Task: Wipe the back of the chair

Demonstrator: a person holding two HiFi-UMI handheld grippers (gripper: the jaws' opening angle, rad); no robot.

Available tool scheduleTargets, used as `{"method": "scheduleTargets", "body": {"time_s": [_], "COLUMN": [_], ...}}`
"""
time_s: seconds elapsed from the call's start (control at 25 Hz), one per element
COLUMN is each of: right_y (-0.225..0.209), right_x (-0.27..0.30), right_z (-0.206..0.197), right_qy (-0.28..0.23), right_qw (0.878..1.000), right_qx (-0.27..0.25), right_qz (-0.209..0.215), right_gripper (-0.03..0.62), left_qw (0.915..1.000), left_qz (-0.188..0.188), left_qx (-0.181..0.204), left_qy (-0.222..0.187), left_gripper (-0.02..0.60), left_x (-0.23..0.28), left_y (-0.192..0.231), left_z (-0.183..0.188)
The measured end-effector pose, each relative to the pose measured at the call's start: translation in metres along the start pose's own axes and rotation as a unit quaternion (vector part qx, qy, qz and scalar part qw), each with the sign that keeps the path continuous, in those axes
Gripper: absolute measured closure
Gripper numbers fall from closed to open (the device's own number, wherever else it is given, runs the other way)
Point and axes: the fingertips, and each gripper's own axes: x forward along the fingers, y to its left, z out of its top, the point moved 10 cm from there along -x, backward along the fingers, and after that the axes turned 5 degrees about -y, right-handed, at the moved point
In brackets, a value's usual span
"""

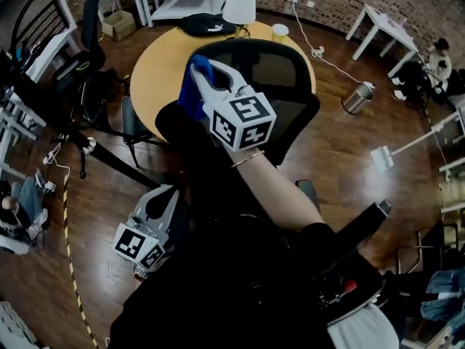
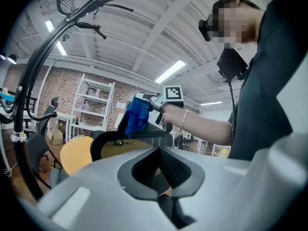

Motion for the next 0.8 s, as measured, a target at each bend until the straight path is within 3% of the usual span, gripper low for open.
{"method": "scheduleTargets", "body": {"time_s": [0.12,0.2,0.32,0.44,0.6,0.8], "right_y": [-0.039,-0.069,-0.113,-0.145,-0.158,-0.148], "right_x": [-0.045,-0.089,-0.153,-0.187,-0.195,-0.188], "right_z": [0.003,0.021,0.053,0.060,0.046,0.041], "right_qy": [0.001,0.007,0.013,0.042,0.038,0.025], "right_qw": [0.999,0.994,0.977,0.959,0.945,0.932], "right_qx": [0.010,-0.008,-0.054,-0.074,-0.094,-0.152], "right_qz": [-0.047,-0.104,-0.206,-0.272,-0.311,-0.328], "right_gripper": [0.556,0.556,0.556,0.556,0.556,0.557], "left_qw": [0.9998,0.9993,0.9985,0.9980,0.9980,0.9988], "left_qz": [-0.003,-0.016,-0.037,-0.052,-0.054,-0.006], "left_qx": [-0.014,-0.028,-0.038,-0.034,-0.035,-0.047], "left_qy": [0.014,0.017,0.016,0.009,0.002,-0.009], "left_gripper": [0.575,0.575,0.575,0.575,0.575,0.575], "left_x": [0.003,0.011,0.028,0.042,0.040,0.020], "left_y": [0.008,0.008,0.000,-0.010,-0.016,-0.010], "left_z": [-0.006,-0.009,-0.007,-0.002,-0.003,-0.009]}}
